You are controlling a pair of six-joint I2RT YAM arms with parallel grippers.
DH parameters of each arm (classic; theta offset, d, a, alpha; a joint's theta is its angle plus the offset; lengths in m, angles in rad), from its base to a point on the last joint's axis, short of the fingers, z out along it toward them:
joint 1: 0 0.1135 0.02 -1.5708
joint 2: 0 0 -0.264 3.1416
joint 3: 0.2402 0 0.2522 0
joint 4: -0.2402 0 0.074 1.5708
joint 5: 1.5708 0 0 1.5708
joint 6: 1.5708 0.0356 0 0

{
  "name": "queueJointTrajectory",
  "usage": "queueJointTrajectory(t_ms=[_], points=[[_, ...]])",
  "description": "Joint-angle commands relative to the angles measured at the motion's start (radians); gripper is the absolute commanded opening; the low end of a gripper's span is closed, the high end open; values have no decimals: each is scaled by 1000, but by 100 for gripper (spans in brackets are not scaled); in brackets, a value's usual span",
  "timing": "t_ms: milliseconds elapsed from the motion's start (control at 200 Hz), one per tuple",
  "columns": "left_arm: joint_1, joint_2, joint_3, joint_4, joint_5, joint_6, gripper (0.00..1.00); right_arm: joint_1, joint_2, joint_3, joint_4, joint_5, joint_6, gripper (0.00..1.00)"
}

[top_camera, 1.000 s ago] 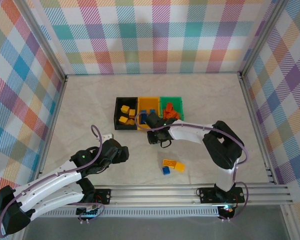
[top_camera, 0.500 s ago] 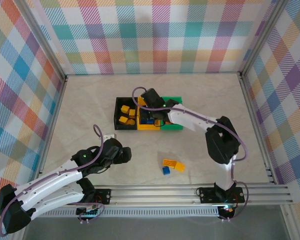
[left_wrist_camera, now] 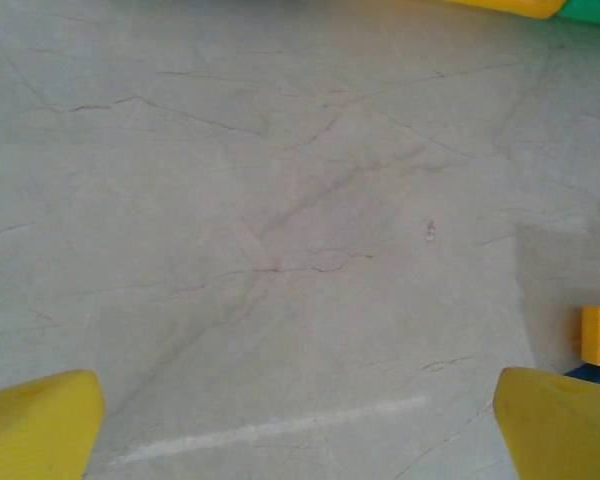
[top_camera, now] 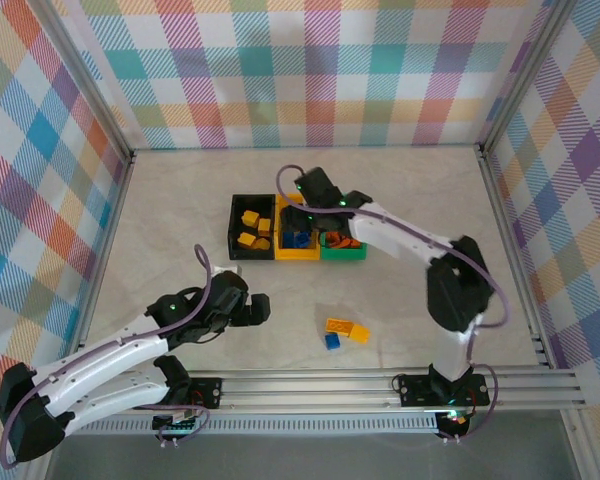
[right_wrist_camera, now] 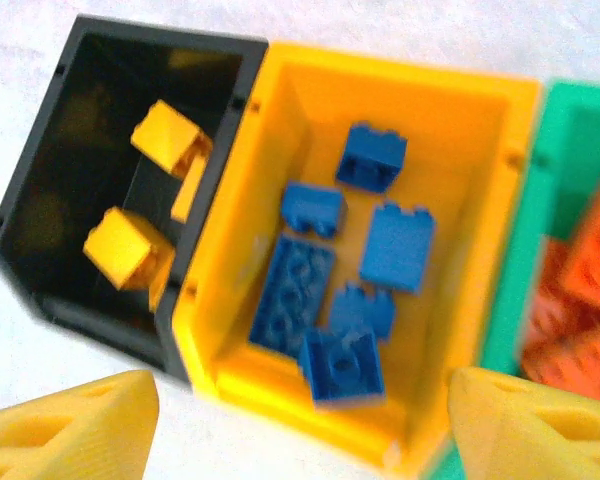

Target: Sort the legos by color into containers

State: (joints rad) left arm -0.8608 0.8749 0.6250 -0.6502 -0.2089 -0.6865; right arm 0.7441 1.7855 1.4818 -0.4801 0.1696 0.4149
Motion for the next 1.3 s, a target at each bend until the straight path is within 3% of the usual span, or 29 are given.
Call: queueJointTrajectory(t_ms=[0, 250, 375, 460, 625, 825, 1020, 1295], points=[[3, 34, 44, 23, 36, 50, 100, 27, -169, -150, -84, -35, 68, 77], [3, 81, 27, 75, 27, 56, 100, 121, -489, -565, -295, -61, 255, 77], [3, 109, 16, 102, 30, 53, 100, 147, -607, -713, -333, -159, 380, 77], [3, 133, 17, 113, 34, 53, 100, 168, -657, -761, -355, -151, 413, 78], [3, 156, 19, 117, 39, 50, 100, 171, -643, -797, -358, -158, 453, 79], [2, 155, 13, 111, 34, 46, 100, 172, -597, -852, -166, -238, 545, 81], [3, 146, 1, 103, 29, 45, 100, 172, -535, -839, -137, -193, 568, 80], [3, 127, -13, 101, 21, 41, 100, 170, -471, -826, -198, -153, 560, 68]])
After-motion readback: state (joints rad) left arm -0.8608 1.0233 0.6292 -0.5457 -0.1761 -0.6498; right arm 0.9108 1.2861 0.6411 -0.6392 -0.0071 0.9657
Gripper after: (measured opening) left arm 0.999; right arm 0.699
